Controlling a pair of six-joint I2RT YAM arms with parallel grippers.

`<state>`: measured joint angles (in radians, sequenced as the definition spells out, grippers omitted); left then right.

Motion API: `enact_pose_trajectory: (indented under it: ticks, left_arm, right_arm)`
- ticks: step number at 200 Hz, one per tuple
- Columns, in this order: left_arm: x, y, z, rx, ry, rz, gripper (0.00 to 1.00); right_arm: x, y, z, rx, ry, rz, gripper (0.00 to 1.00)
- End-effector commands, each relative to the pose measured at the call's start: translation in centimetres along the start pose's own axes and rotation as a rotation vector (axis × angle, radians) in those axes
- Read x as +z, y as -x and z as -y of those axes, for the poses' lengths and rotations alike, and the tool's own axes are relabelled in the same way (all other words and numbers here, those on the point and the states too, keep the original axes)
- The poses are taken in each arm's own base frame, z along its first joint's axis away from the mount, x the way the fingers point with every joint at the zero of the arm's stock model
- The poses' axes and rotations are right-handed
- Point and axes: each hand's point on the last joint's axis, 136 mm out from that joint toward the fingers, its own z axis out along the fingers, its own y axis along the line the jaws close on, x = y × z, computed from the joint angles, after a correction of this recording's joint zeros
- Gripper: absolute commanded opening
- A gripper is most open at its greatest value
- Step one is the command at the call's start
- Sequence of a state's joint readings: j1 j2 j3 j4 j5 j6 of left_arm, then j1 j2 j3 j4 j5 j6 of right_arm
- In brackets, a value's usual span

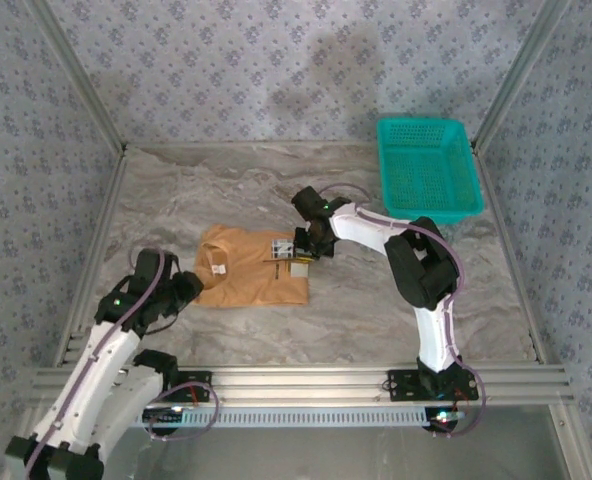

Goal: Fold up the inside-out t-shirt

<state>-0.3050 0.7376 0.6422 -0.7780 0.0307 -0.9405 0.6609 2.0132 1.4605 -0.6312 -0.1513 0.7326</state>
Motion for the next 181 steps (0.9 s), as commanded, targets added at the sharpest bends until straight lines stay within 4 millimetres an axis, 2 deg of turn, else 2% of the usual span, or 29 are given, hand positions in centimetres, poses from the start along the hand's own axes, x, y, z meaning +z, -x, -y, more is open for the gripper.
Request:
enact_pose_trajectory:
  ticks: [1, 27, 51, 63, 74, 106, 123, 141, 161, 181]
  left_arm:
    - [1.6, -0.3, 3.3, 0.033, -0.042, -0.026, 0.32]
    - [4.4, -2.0, 8.2, 0.078, -0.121, -0.073, 0.30]
    - [7.9, -3.1, 9.7, 0.077, -0.106, -0.136, 0.29]
    - [9.3, -3.3, 9.3, 0.086, -0.063, -0.158, 0.29]
    - [10.5, -3.1, 8.2, 0.088, -0.005, -0.177, 0.28]
    - [12.2, -2.1, 2.3, 0.044, 0.156, -0.229, 0.26]
    - [12.4, -1.2, -0.6, 0.014, 0.213, -0.226, 0.25]
    - [12.3, 0.1, -1.4, 0.012, 0.233, -0.197, 0.25]
    - [12.8, 1.6, -0.1, 0.039, 0.225, -0.177, 0.25]
    - [14.1, 2.7, 2.5, 0.082, 0.210, -0.190, 0.25]
  right_arm:
    - [-3.6, 0.2, -1.3, -0.047, 0.001, 0.035, 0.12]
    - [-2.9, 0.5, -2.2, -0.055, 0.033, 0.012, 0.15]
    - [-0.8, 1.8, -3.4, -0.059, 0.079, 0.003, 0.14]
    - [0.3, 2.5, -3.5, -0.057, 0.086, -0.001, 0.14]
    - [1.6, 2.9, -3.1, -0.051, 0.075, -0.013, 0.13]
    - [4.7, 3.0, 0.8, -0.002, -0.007, -0.052, 0.10]
    - [5.3, 1.7, 2.9, -0.003, -0.049, -0.076, 0.09]
    - [5.0, -0.2, 4.8, -0.004, -0.099, -0.092, 0.08]
    - [3.9, -3.2, 7.2, 0.006, -0.163, -0.094, 0.08]
    - [2.1, -6.6, 8.6, 0.033, -0.184, -0.056, 0.08]
